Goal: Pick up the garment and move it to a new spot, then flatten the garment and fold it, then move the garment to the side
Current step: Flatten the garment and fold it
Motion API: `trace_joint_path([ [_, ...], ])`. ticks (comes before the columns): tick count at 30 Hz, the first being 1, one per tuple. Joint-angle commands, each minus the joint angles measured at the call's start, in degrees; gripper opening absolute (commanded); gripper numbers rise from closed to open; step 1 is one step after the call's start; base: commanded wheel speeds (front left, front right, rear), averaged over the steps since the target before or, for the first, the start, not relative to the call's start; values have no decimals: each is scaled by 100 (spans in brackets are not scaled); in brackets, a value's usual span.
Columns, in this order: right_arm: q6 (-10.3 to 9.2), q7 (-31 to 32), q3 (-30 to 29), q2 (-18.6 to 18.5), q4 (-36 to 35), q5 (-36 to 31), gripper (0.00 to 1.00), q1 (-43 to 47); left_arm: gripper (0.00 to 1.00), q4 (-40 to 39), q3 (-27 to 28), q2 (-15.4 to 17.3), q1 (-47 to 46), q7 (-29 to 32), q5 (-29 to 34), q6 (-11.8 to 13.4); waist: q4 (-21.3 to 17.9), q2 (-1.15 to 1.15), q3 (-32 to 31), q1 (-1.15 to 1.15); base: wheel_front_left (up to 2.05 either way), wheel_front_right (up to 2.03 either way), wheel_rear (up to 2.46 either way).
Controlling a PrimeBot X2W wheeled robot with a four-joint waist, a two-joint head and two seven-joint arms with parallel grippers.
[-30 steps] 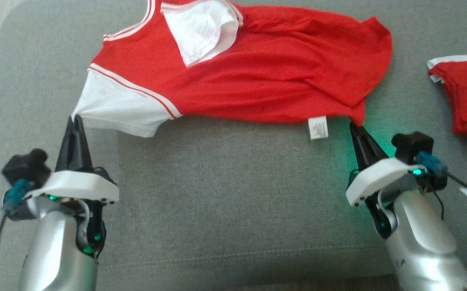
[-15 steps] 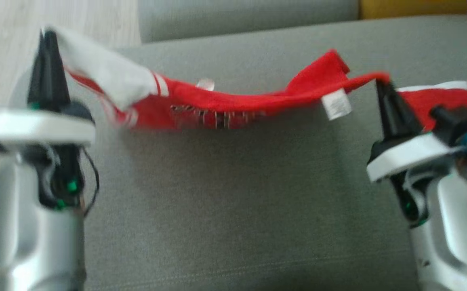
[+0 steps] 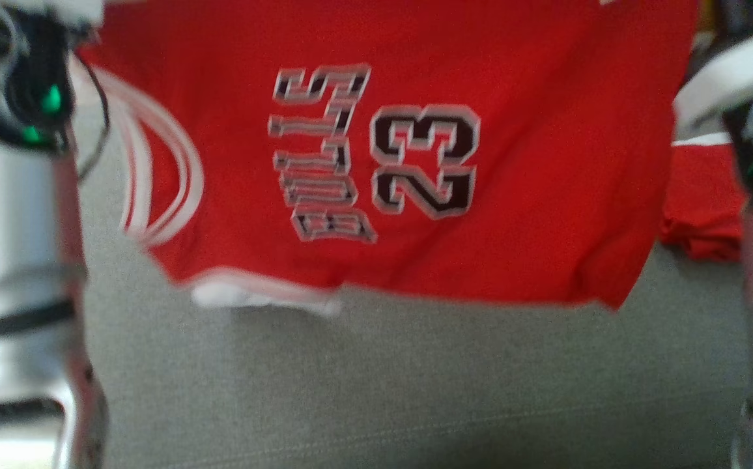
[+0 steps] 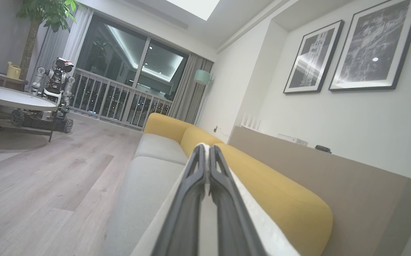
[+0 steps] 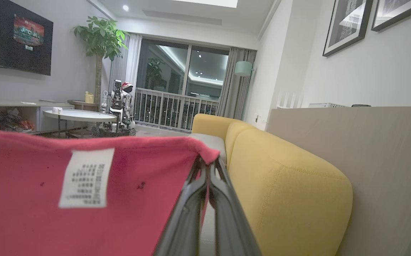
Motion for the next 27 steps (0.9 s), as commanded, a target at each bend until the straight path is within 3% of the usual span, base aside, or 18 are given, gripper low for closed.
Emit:
trace_joint_path([
  [1,-2,82,60,-26,-77,-33,0,-446,0,-86,80,288,-504,37,74,0,15,0,200,0,0,0,0],
  [4,-2,246,95,-94,442,-16,0,-1169,0,437,24,341,-1220,56,124,-31,-1,0,604,0,0,0,0],
  [7,-2,52,111,-99,917,-159,0,-1975,0,837,15,423,-1989,-294,147,-270,-75,0,1158,0,0,0,0],
  [11,-2,-775,-135,46,1531,-590,0,-3001,0,1354,-27,603,-3000,-1183,408,-489,-156,0,1945,0,0,0,0],
  [16,-2,-1827,-554,156,2186,-1194,0,-3895,0,1707,-113,571,-3864,-2215,547,-749,-43,0,2783,0,0,0,0],
  [20,-2,-2044,-557,234,2640,-1416,0,-3915,0,1598,-153,445,-3547,-2307,448,-869,127,0,3166,0,0,0,0],
  [25,-2,-2088,-564,177,3092,-1407,0,-3532,0,1033,-324,309,-2471,-2311,208,-891,278,0,3239,0,0,0,0],
  [27,-2,-2092,-581,156,3236,-1212,0,-2998,0,610,-467,287,-1422,-2312,-154,-893,363,0,3078,0,0,0,0],
])
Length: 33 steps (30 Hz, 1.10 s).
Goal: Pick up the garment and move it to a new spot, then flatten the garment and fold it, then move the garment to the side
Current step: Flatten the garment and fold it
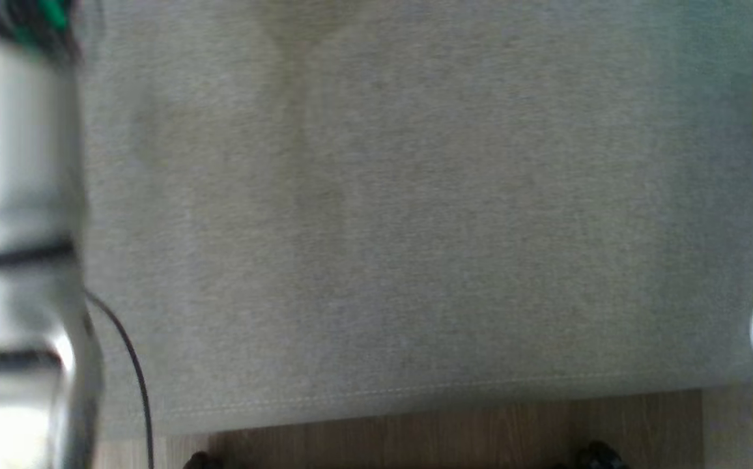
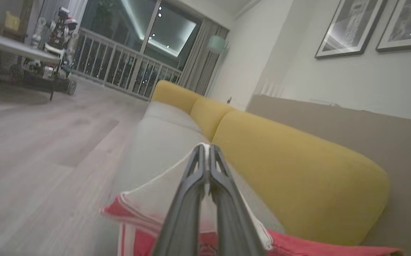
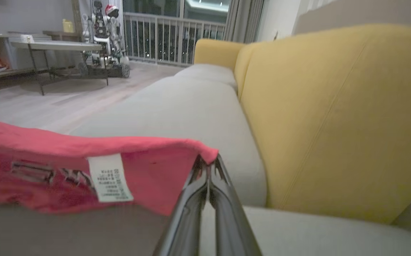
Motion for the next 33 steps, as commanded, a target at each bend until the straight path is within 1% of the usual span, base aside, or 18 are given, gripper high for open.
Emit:
trace_joint_path([
  [1,-2,-49,45,56,-70,187,0,300,0,-488,58,293,470,-27,-244,-35,133,0,-186,-2,0,0,0],
  [4,-2,-49,138,9,124,541,0,965,0,-845,-70,357,1575,-27,-625,-36,180,0,-506,-2,0,0,0],
  [7,-2,-2,251,-76,148,921,0,1687,0,-1140,-144,446,2670,-27,-980,-36,200,0,-848,-2,0,0,0],
  [9,-2,97,295,-114,40,1168,0,2214,0,-1253,-174,496,3375,2,-1130,-36,202,0,-1045,-2,0,0,0],
  [10,-2,97,295,-114,40,1168,0,2214,0,-1253,-174,496,3375,2,-1130,-36,202,0,-1045,-2,0,0,0],
  [13,-2,249,331,-164,-300,1425,0,3018,0,-1425,-139,481,4292,86,-1355,7,188,0,-1294,-2,0,0,0],
  [16,-2,385,260,-155,-813,1614,0,3812,0,-1610,-61,431,5001,96,-1530,111,193,0,-1497,-2,0,0,0],
  [20,-2,639,101,-62,-1659,1712,0,4788,0,-1824,16,377,5692,134,-1663,319,197,0,-1660,-2,0,0,0],
  [26,-2,1234,-250,210,-3122,1591,0,6053,0,-2439,4,312,6437,280,-1736,633,223,0,-1721,-2,0,0,0],
  [30,-2,1670,-385,365,-3997,1579,0,6629,0,-2927,23,278,6864,463,-1812,923,178,0,-1770,-2,0,0,0],
  [33,-2,1909,-442,436,-4374,1612,0,6748,0,-3277,-13,194,6951,667,-1946,1090,156,0,-1805,-2,0,0,0],
])
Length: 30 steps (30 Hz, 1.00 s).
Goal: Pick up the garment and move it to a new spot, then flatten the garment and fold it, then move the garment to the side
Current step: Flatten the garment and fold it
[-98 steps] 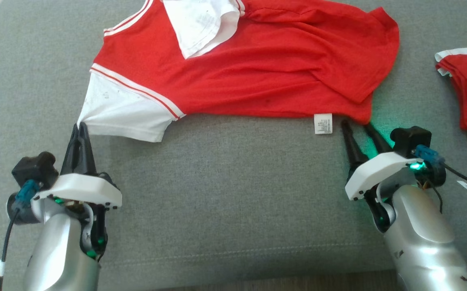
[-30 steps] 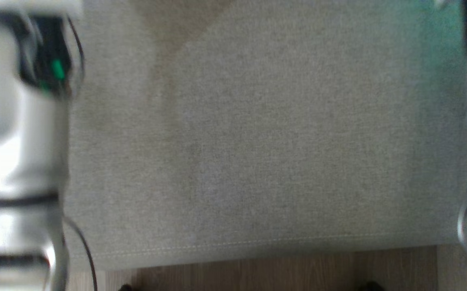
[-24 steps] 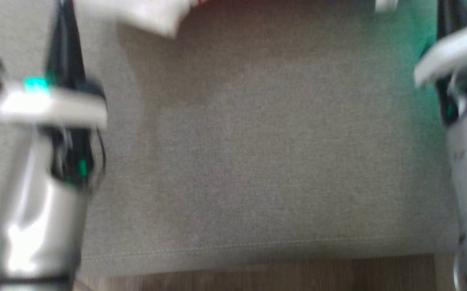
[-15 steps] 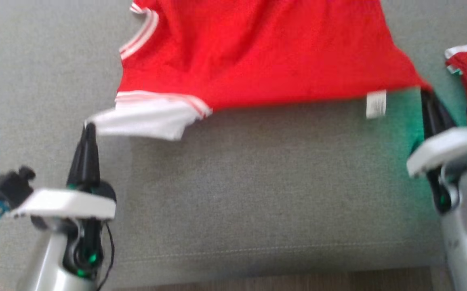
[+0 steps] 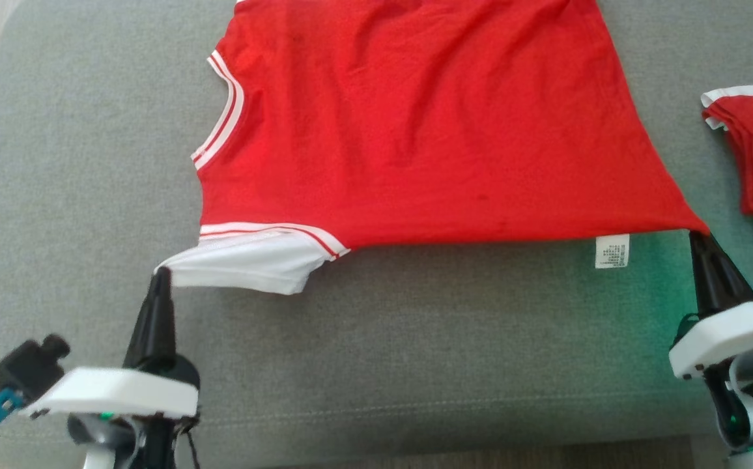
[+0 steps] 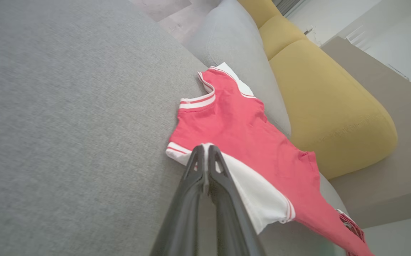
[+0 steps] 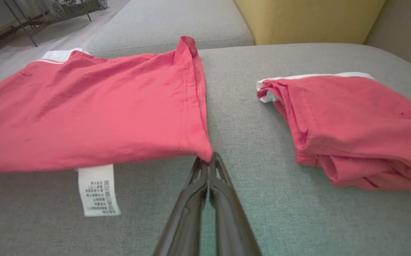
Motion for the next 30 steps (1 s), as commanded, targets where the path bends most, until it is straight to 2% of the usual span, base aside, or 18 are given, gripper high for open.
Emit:
trace_joint_path([
  [1,-2,68,61,-31,-255,0,0,-141,0,-263,215,20,-219,56,-49,55,-5,0,-22,0,0,0,0],
  [4,-2,341,93,10,-200,-65,0,-311,0,-223,170,-38,-496,323,-168,213,-14,0,-62,0,0,0,0],
  [7,-2,661,148,38,193,-181,0,-818,0,201,134,-144,-1197,615,-288,412,-21,0,-60,0,0,0,0],
  [12,-2,848,231,21,915,-356,0,-1678,0,1020,106,-278,-2260,786,-416,459,-29,0,77,0,0,0,0],
  [16,-2,785,240,-26,1463,-481,0,-2373,0,1693,27,-310,-3094,812,-374,344,-23,0,309,0,0,0,0],
  [19,-2,695,265,-59,1855,-589,0,-2789,0,2159,-157,-236,-3645,677,-108,114,-12,0,504,0,0,0,0],
  [20,-2,695,265,-59,1855,-589,0,-2789,0,2159,-157,-236,-3645,677,-108,114,-12,0,504,0,0,0,0],
  [26,-2,359,362,-31,2378,-675,0,-3286,0,2896,-299,-219,-4220,216,139,-318,-79,0,798,0,0,0,0],
  [27,-2,271,348,-20,2463,-680,10,-3335,0,3000,-330,-181,-4253,111,224,-371,-96,0,810,0,0,0,0],
  [28,-2,177,321,-7,2543,-681,35,-3379,0,3097,-339,-167,-4272,17,265,-413,-108,0,816,0,0,0,0],
  [29,-2,87,305,5,2622,-696,79,-3416,12,3183,-340,-168,-4278,-53,275,-460,-118,0,814,0,0,0,0],
  [30,-2,-17,286,16,2690,-722,100,-3443,52,3261,-350,-164,-4274,-114,293,-499,-123,0,806,0,0,0,0],
])
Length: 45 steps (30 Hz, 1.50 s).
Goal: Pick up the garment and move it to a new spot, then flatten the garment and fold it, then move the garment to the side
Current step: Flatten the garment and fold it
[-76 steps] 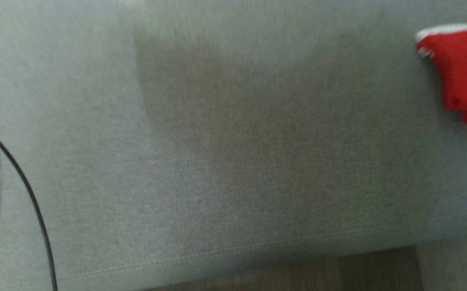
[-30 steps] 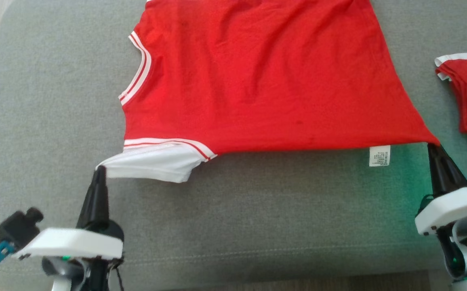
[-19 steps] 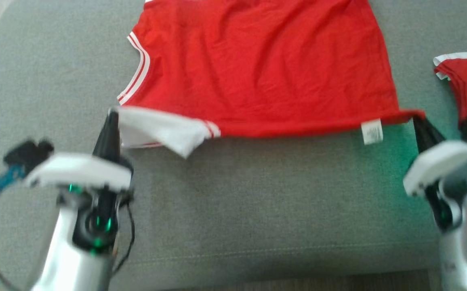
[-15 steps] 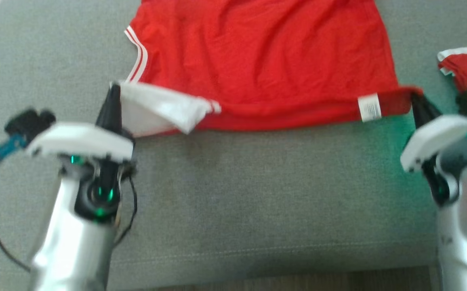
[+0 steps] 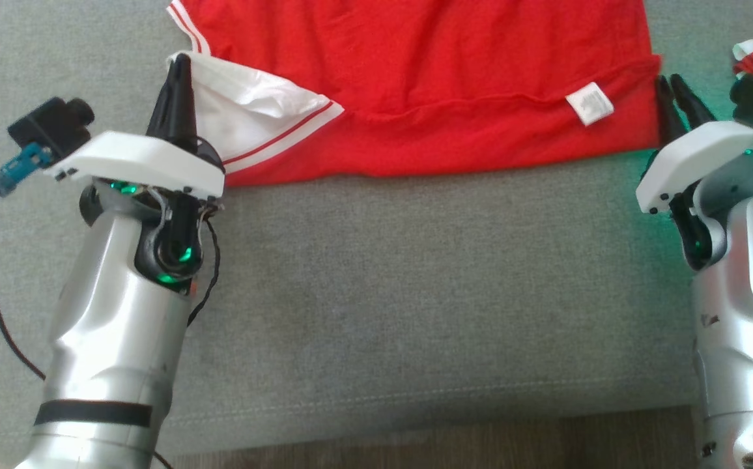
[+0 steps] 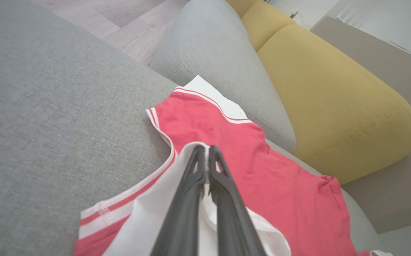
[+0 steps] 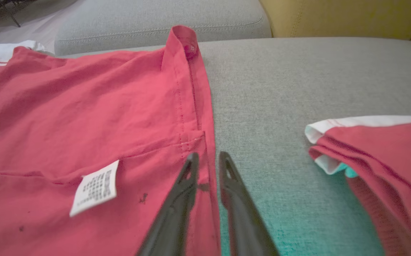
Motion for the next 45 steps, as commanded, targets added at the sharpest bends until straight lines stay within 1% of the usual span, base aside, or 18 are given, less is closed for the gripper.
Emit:
trace_joint_path([
  [1,-2,-160,65,50,-133,-54,100,-148,100,-115,132,195,-141,-123,80,-20,-4,0,-22,0,0,0,0],
  [4,-2,-527,-34,81,-61,-138,100,-136,100,-108,119,240,-41,-372,214,-120,-15,0,-68,0,0,0,0],
  [5,-2,-637,-80,91,-69,-151,100,-104,100,-148,120,290,27,-452,329,-94,-18,0,-82,0,0,0,0],
  [8,-2,-826,-138,124,-140,-77,100,84,100,-407,95,414,373,-594,786,92,-20,0,-102,0,0,0,0],
  [11,-2,-906,-105,145,-284,67,100,308,100,-640,22,427,860,-623,1111,327,-31,0,-90,0,0,0,0],
  [13,-2,-924,-34,151,-376,205,100,427,100,-730,-27,411,1149,-627,1216,476,-49,0,-70,0,0,0,0],
  [16,-2,-918,95,153,-443,475,100,542,100,-744,-143,430,1391,-517,1303,598,-71,0,-37,0,0,0,0],
  [22,-2,-905,205,154,-355,644,100,527,100,-460,-253,532,1202,-479,1514,713,-104,0,-12,0,0,0,0],
  [26,-2,-846,242,155,-185,752,100,440,100,-101,-299,498,1005,-437,1497,646,-131,0,-26,0,0,0,0],
  [27,-2,-803,258,155,-101,795,100,408,78,-10,-312,489,969,-421,1484,619,-140,0,-39,0,0,0,0],
  [28,-2,-761,277,155,-4,849,100,373,23,71,-326,481,940,-419,1476,590,-146,0,-59,0,0,0,0],
  [29,-2,-710,300,155,107,892,100,338,0,141,-332,464,920,-425,1457,555,-148,0,-86,0,0,0,0],
  [36,-2,-456,331,155,947,939,100,90,0,345,-367,377,942,-521,1431,405,-96,0,-296,0,0,0,0],
  [37,-2,-402,367,155,1075,948,78,71,0,354,-362,368,947,-540,1433,386,-68,0,-340,0,0,0,0],
  [38,-2,-362,405,155,1177,962,7,64,0,354,-349,363,953,-558,1435,372,-45,0,-382,0,0,0,0],
  [39,-2,-335,444,155,1254,958,0,70,0,339,-330,361,964,-574,1440,368,-28,0,-422,0,0,0,0],
  [42,-2,-361,434,155,1295,889,0,139,0,229,-287,389,1041,-605,1481,371,8,0,-543,0,0,0,0],
  [45,-2,-378,528,149,1080,945,0,253,0,28,-257,459,1209,-617,1520,411,23,0,-659,0,0,0,0],
])
